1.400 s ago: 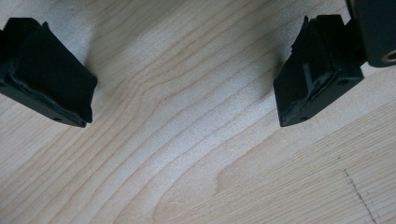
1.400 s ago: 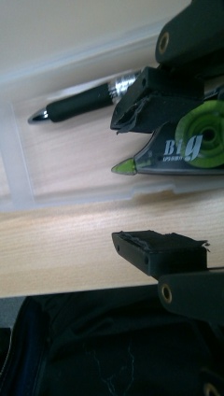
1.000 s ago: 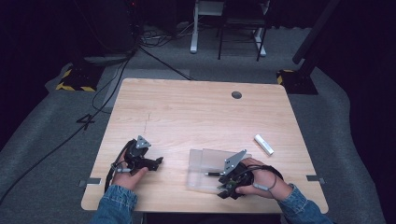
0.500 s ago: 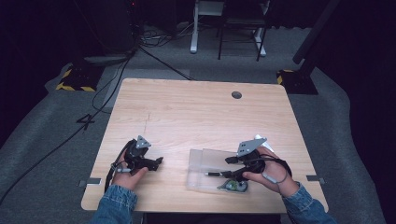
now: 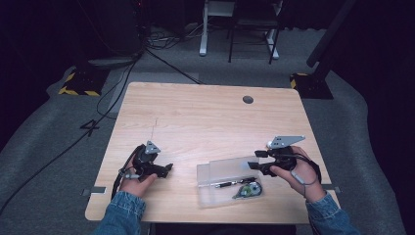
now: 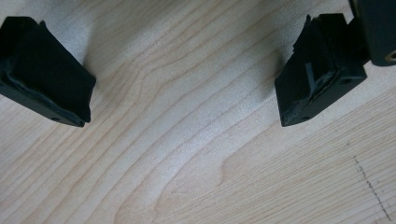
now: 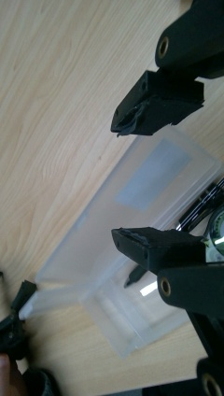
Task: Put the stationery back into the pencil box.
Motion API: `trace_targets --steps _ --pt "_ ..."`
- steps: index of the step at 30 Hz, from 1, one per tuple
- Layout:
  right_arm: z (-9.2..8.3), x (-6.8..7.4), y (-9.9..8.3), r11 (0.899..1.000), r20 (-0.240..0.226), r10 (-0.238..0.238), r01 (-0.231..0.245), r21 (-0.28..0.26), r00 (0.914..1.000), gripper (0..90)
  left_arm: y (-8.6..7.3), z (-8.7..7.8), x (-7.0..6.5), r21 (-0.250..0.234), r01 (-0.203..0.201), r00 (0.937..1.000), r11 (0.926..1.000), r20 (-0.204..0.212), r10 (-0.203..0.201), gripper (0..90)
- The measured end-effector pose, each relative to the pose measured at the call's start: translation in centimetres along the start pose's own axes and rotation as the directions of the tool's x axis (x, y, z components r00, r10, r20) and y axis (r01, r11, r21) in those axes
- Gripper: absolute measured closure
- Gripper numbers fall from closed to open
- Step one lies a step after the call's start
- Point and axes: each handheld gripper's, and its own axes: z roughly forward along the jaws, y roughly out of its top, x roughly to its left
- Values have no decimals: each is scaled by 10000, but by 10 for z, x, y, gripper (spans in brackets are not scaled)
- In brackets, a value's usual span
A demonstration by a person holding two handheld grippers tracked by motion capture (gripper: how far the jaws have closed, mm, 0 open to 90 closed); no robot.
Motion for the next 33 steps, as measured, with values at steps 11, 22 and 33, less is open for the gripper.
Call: trace_targets --steps 11,22,33 --pt "-19 -34 -11 9960 1419 827 -772 -441 9864 422 1 1 0 -7 -59 10000 10000 -2 59 47" --pt "-18 -69 -33 9862 2426 1631 -1654 -110 9563 423 1 1 0 -4 -13 10000 10000 21 13 48" --pt "-8 -86 -50 9788 3218 1690 -1968 559 9316 441 1 1 0 -11 -34 10000 10000 8 34 48"
